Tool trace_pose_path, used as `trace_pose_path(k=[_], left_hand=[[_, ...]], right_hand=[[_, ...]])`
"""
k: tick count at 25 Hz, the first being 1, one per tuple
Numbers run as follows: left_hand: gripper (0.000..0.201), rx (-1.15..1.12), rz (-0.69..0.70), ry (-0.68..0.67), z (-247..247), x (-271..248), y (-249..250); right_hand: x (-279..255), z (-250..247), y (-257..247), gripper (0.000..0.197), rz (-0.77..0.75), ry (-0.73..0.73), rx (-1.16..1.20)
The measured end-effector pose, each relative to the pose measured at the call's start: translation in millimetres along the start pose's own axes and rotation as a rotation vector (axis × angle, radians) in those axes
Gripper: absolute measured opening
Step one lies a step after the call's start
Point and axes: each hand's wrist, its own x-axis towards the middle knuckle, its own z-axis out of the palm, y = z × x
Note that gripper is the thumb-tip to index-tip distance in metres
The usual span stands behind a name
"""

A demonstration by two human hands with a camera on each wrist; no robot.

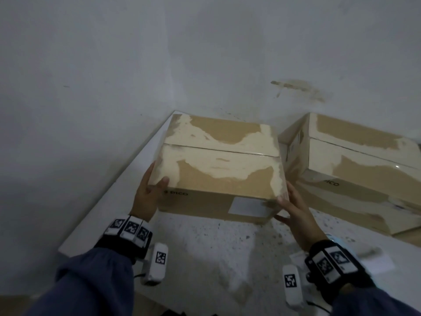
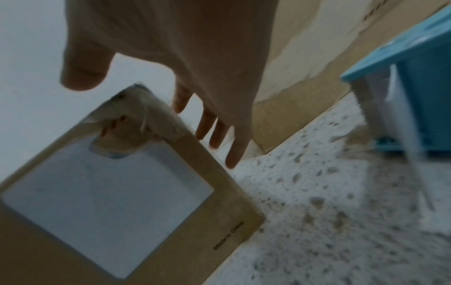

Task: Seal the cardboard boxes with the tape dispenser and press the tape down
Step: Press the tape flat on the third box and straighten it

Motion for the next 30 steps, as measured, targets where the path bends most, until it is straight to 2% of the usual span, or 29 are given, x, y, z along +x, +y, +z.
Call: trace_pose_path(k=[1, 2, 3, 5, 6, 8, 10, 11, 12, 15, 18, 20, 22, 24, 26, 28, 29, 30], left_hand=[[0.086, 0.012, 0.004, 0.032, 5.1, -0.3, 2.9], [0.091, 0.053, -0.010, 0.072, 10.2, 1.4, 8.7], [0.087, 0.094, -0.032, 0.124, 14.1, 5.0, 13.4], [0.056, 0.119, -0.070, 0.232, 20.3, 11.1, 15.5], [0.038, 0.084, -0.088, 0.260, 20.8, 11.6, 11.1], [0.014, -0.053, -0.155, 0.263, 17.4, 6.1, -1.4], [0.018, -0.117, -0.226, 0.285, 15.2, -1.5, -8.6], [0.015, -0.144, -0.245, 0.307, 15.9, -3.2, -10.1], [0.016, -0.178, -0.253, 0.328, 17.9, -4.5, -10.4], [0.037, -0.245, -0.263, 0.389, 24.3, -5.7, -5.0], [0.036, -0.250, -0.287, 0.388, 24.5, -5.7, -5.7], [0.048, -0.281, -0.328, 0.392, 22.9, -7.2, -3.7], [0.059, -0.304, -0.352, 0.393, 21.2, -6.9, -3.8], [0.055, -0.268, -0.338, 0.403, 22.2, -6.2, -3.3], [0.042, -0.245, -0.342, 0.436, 22.7, -5.6, -4.4], [0.020, -0.244, -0.357, 0.463, 22.9, -5.3, -3.6], [0.010, -0.253, -0.362, 0.482, 23.8, -4.7, -2.5], [0.009, -0.253, -0.358, 0.499, 24.2, -4.3, -1.4]], right_hand=[[0.7, -2.4, 1.8, 0.082, 0.011, -0.037, 0.013], [1.1, -0.7, 1.0, 0.075, -0.004, -0.041, 0.020], [4.0, 2.2, 0.5, 0.065, -0.026, -0.007, 0.033], [7.0, 11.8, -2.8, 0.053, -0.059, 0.098, 0.078], [7.7, 14.5, -1.5, 0.052, -0.078, 0.138, 0.102], [6.3, 16.4, 6.9, 0.072, -0.089, 0.172, 0.142], [3.7, 14.2, 13.0, 0.096, -0.081, 0.188, 0.156], [2.7, 12.8, 14.4, 0.101, -0.079, 0.184, 0.173], [2.0, 10.7, 15.8, 0.102, -0.076, 0.177, 0.184], [2.6, 7.4, 17.2, 0.106, -0.051, 0.171, 0.208], [3.2, 5.4, 21.3, 0.117, -0.016, 0.188, 0.250], [2.6, 3.8, 23.7, 0.118, -0.007, 0.185, 0.283], [2.1, 1.6, 24.5, 0.104, 0.011, 0.152, 0.312], [0.3, 1.4, 23.4, 0.080, 0.016, 0.121, 0.343], [-0.5, 1.2, 24.3, 0.058, 0.026, 0.150, 0.361], [-1.4, 3.1, 22.5, 0.017, 0.021, 0.228, 0.352], [-1.5, 4.1, 21.9, 0.010, 0.020, 0.254, 0.325], [-1.5, 4.5, 22.4, 0.016, 0.021, 0.276, 0.293]])
